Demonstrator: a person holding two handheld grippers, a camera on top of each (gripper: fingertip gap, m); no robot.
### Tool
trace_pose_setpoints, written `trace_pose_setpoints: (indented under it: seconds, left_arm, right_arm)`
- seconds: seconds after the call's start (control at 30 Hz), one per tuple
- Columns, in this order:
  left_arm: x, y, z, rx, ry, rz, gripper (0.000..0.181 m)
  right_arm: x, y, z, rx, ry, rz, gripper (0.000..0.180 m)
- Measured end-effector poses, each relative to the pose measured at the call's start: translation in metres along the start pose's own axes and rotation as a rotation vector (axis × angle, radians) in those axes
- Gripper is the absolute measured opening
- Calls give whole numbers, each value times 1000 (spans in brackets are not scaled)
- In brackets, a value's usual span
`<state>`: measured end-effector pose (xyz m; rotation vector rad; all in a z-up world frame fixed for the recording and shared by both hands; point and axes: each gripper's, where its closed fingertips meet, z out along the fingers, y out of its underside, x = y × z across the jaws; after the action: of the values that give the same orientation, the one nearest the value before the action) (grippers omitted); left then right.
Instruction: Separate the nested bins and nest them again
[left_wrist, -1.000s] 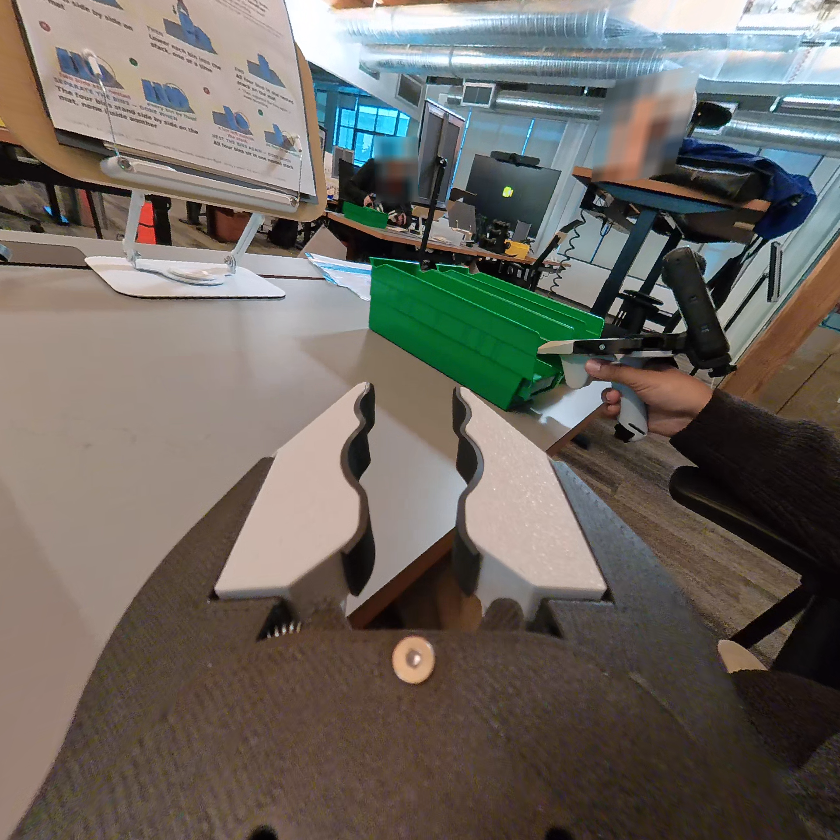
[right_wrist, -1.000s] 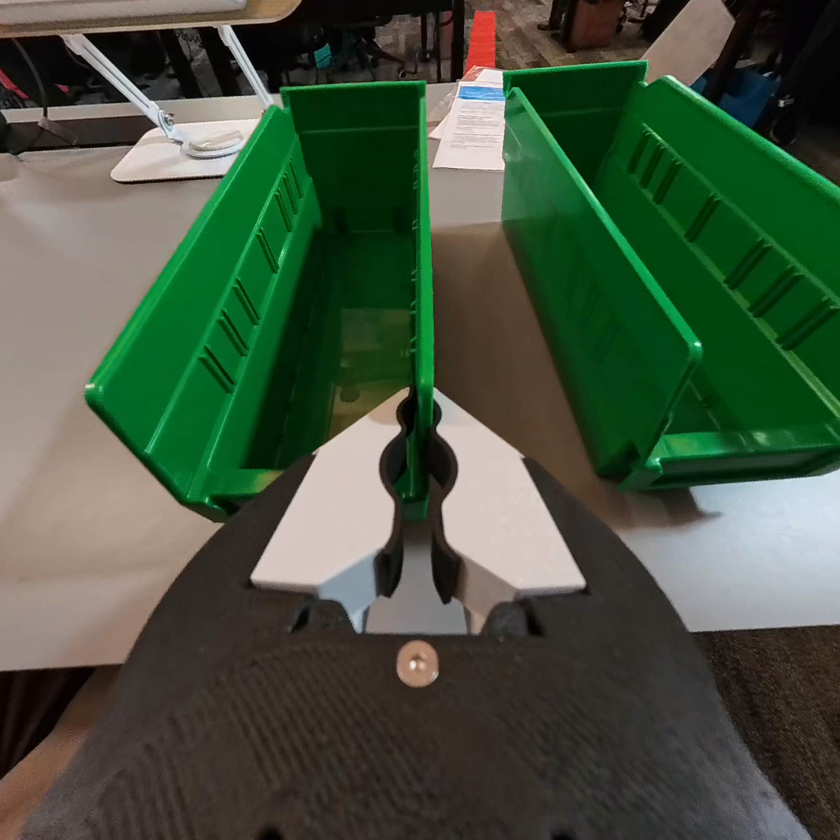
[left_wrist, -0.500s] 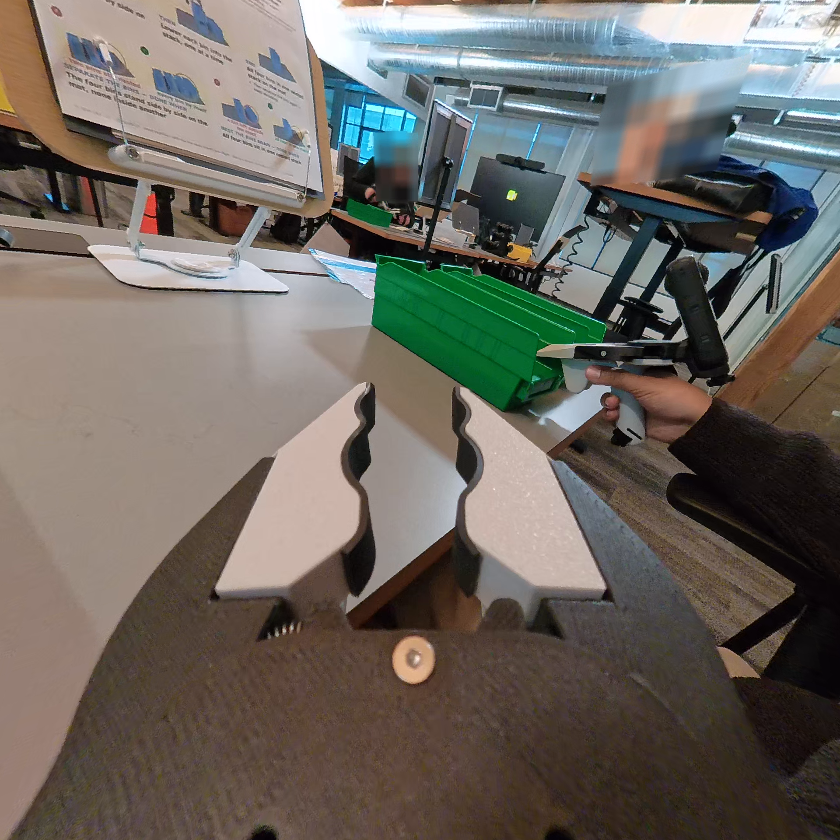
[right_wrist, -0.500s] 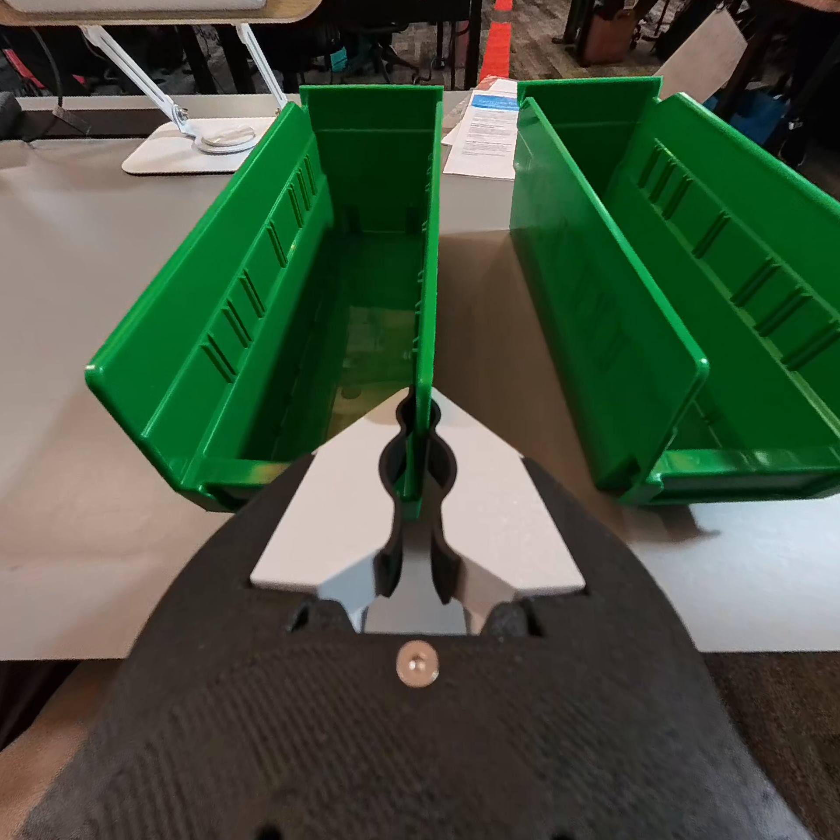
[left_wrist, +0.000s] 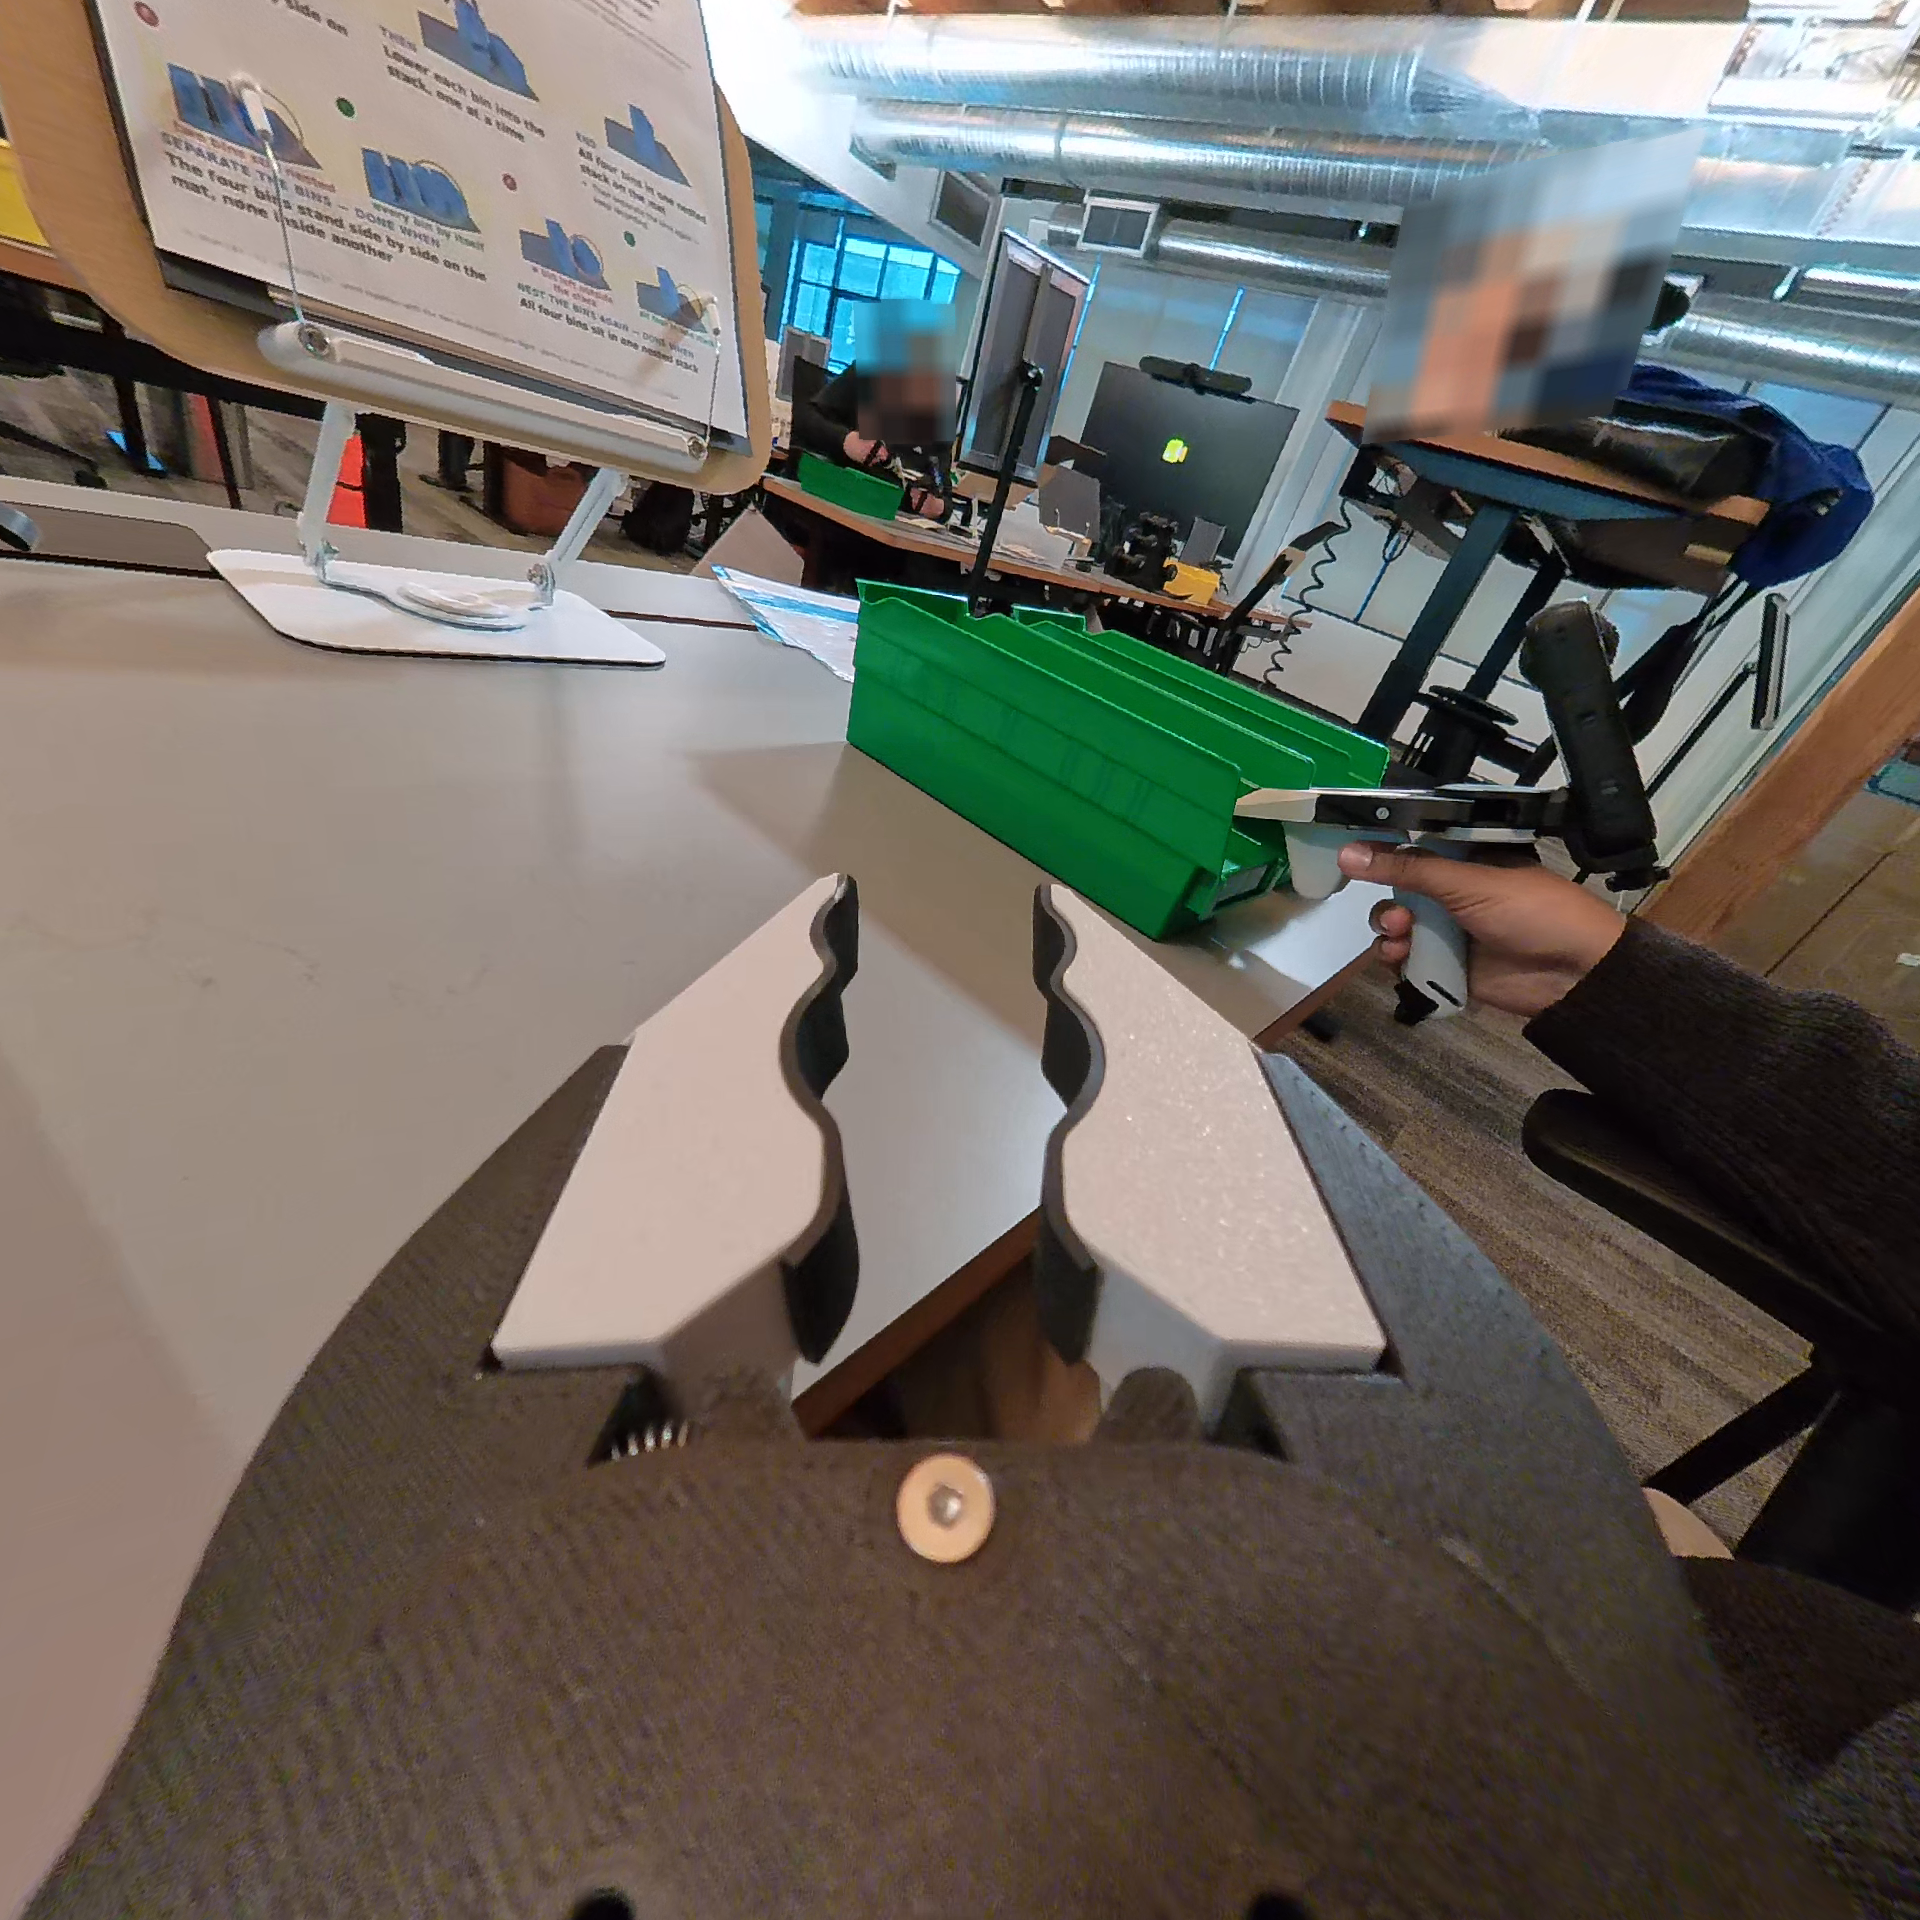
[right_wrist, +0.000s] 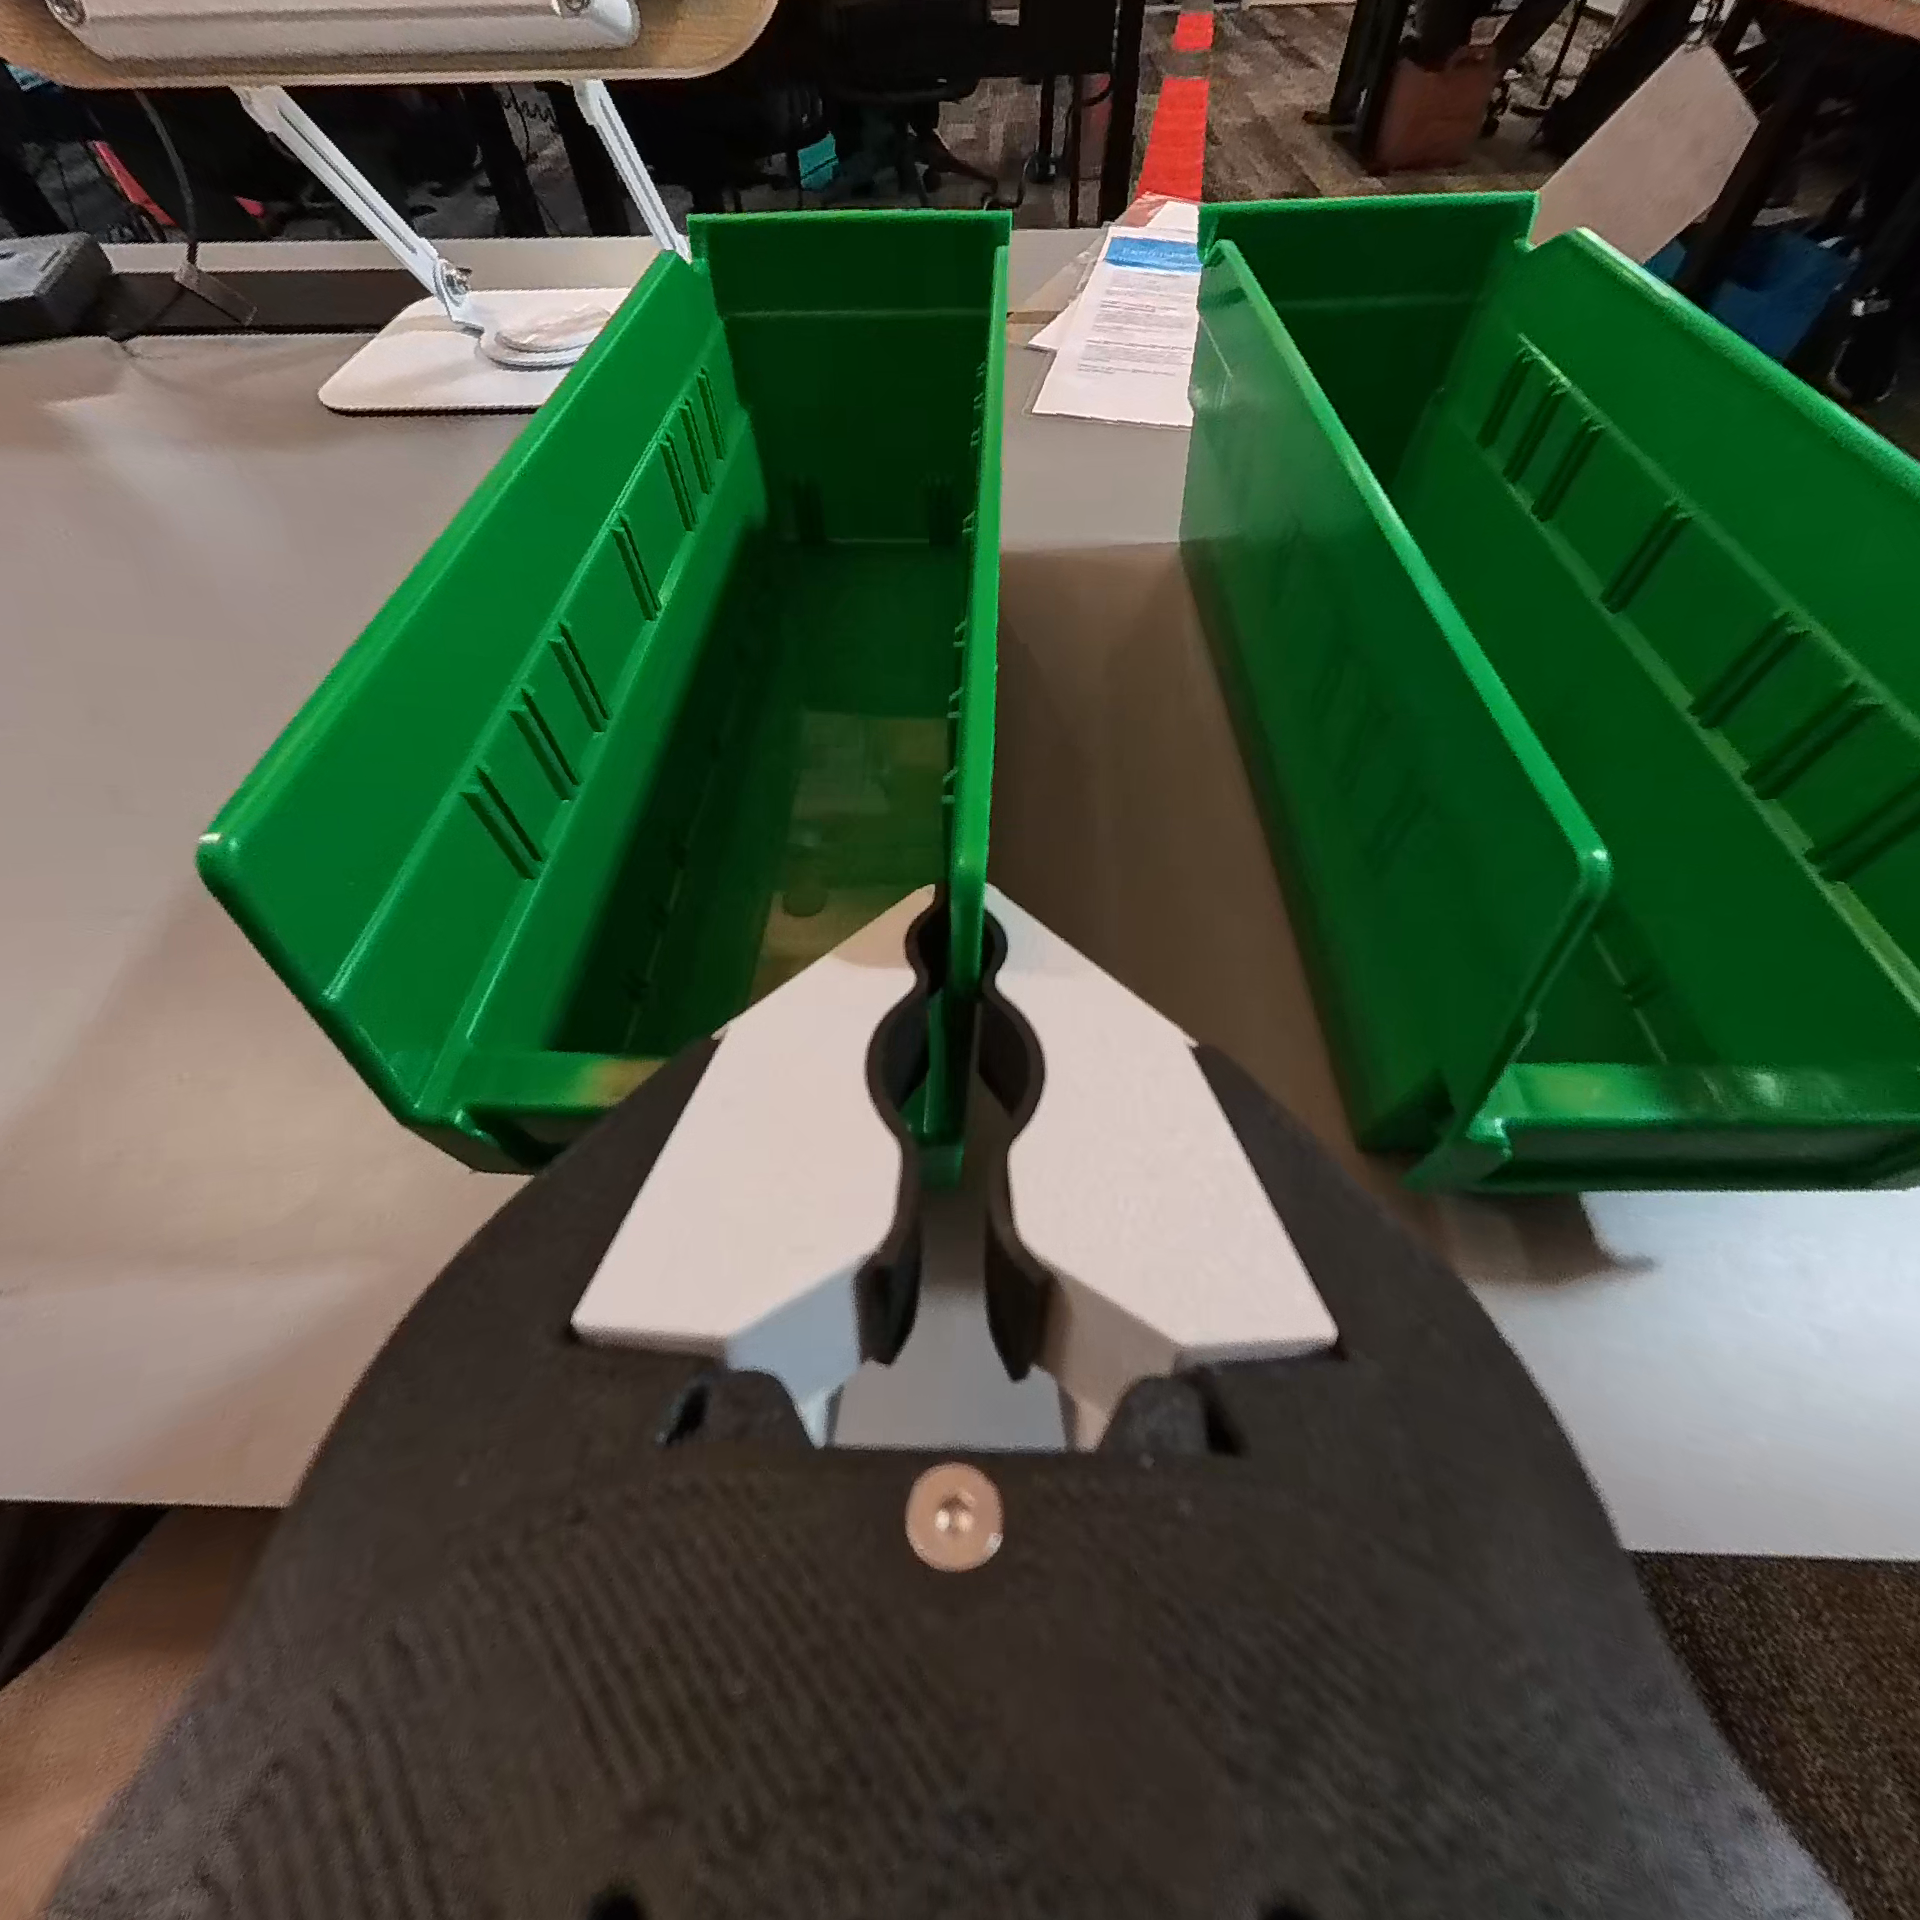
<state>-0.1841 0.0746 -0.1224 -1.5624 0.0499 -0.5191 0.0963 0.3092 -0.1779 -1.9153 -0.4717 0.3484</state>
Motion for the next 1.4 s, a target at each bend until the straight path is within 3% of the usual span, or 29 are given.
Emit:
trace_pose_setpoints:
  seconds: [0.03,0.73,0.87,1.0,1.07,1.17,1.27,1.4]
  left_arm:
    - [0,0,0,-1,0,-1,31]
    - [-1,1,0,-4,-1,-7,31]
    - [-2,1,0,0,-4,-5,31]
    - [-3,-4,-1,13,-7,21,31]
    - [-7,-13,-5,25,-27,76,32]
    - [-31,-57,-26,60,-140,103,28]
    - [-84,-115,-70,154,-362,102,21]
    - [-157,-152,-138,238,-655,153,33]
  right_arm:
    - [0,0,0,0,0,0,1]
    - [-1,1,-1,-11,-3,9,1]
    - [3,-3,-4,2,13,29,24]
    - [-1,-28,-17,125,15,48,47]
    - [-6,-42,-28,195,30,36,45]
    - [-26,-67,-46,324,15,-12,43]
    - [-66,-83,-61,425,-52,-80,38]
    - [-138,-69,-59,389,-220,-164,36]
